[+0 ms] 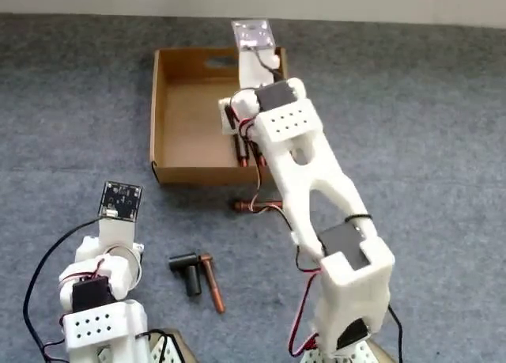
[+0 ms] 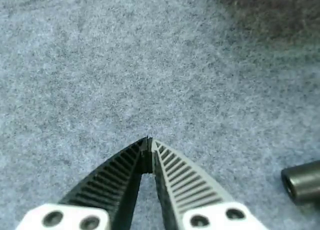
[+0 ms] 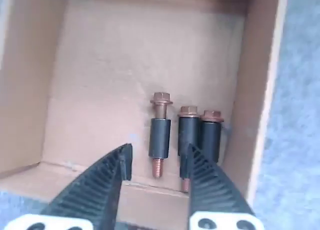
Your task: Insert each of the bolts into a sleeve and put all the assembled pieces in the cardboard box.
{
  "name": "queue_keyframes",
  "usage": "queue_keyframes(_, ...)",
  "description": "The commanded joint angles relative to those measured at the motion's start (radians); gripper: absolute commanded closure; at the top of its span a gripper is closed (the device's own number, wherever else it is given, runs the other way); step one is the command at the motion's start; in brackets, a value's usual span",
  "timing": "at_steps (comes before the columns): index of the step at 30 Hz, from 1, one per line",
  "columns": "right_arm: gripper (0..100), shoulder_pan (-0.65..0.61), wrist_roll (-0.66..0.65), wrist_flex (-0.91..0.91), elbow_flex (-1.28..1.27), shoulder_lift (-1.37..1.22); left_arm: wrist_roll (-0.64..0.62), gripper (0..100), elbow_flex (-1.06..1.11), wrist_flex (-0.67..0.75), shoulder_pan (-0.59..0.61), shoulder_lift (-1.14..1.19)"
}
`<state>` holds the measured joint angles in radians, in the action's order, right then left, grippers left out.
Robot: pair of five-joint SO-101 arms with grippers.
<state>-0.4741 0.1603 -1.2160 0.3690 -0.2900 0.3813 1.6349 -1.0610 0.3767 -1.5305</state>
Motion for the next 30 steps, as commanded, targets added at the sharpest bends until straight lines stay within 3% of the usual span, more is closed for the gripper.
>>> queue_keyframes(1, 84.8, 0.027, -0.029, -0.038, 0.039, 0.117, 0.003, 98, -0.002, 0.014, 0.01, -0.01)
queue_keyframes(27, 84.8, 0.044, -0.037, -0.509, 0.035, 0.458, 0.003, 98, -0.002, 0.012, 0.01, -0.01)
queue_keyframes(30, 84.8, 0.044, -0.086, -0.539, 0.027, 0.478, 0.003, 98, -0.002, 0.012, 0.01, -0.01)
